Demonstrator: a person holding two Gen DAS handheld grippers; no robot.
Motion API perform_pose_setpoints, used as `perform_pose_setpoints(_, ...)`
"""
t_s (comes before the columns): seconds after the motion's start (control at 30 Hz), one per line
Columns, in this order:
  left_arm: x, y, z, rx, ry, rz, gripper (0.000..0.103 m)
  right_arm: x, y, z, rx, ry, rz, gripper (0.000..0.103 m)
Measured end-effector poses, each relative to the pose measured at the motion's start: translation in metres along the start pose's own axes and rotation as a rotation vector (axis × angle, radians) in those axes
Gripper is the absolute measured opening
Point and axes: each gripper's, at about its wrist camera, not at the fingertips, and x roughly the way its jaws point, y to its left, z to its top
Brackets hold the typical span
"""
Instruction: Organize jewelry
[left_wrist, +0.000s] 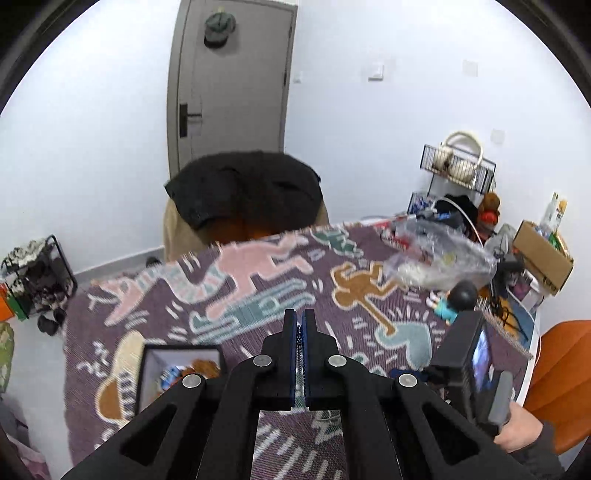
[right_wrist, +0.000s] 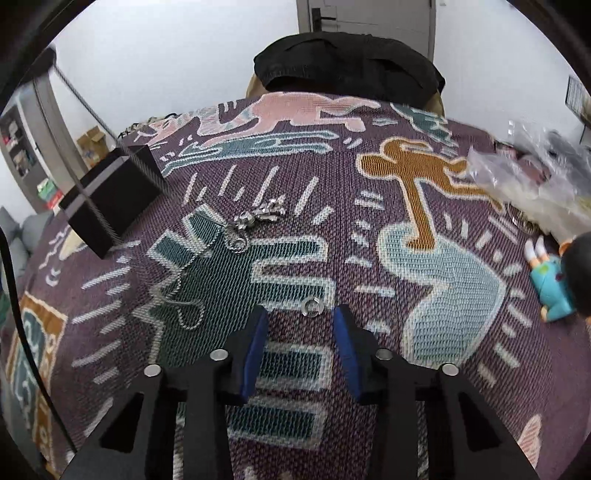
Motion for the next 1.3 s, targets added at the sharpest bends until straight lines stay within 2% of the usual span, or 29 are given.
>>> perform_pose_setpoints(0.13,-0.015,0.003,0.015,0.005,-0.033,0.01,0.002,0.002,-0.003,0.003,-0.007,0.001,-0.007,0.024)
perform_pose_setpoints(0.17,-0.018,0.004,0.019,0.008,-0.04,0.015,0.002,0.002,-0.003,0.003,-0.01,0.001,-0.006,0.015)
perform_pose_setpoints(0.4,-0.038,0.008,0.045,0.029,-0.086,0.048,0.002,-0.009,-0.005,0.006,0.003,-0.04,0.009,0.014)
perform_pose_setpoints(0.8,-0.086,-0.01,0.109,0.107,-0.196,0.102,0.002,-0.078,-0.001,0.025,0.026,-0.21,0.032,0.014)
perform_pose_setpoints(1.1,-0.109,-0.037,0.133,0.191,-0.234,0.142,0.002,-0.117,0.007,0.034,0.05,-0.31,0.094,0.014)
perform_pose_setpoints(1.3,-0.125,-0.027,0.147,0.192,-0.246,0.189,0.002,-0.137,0.02,0.036,0.027,-0.352,0.112,0.014)
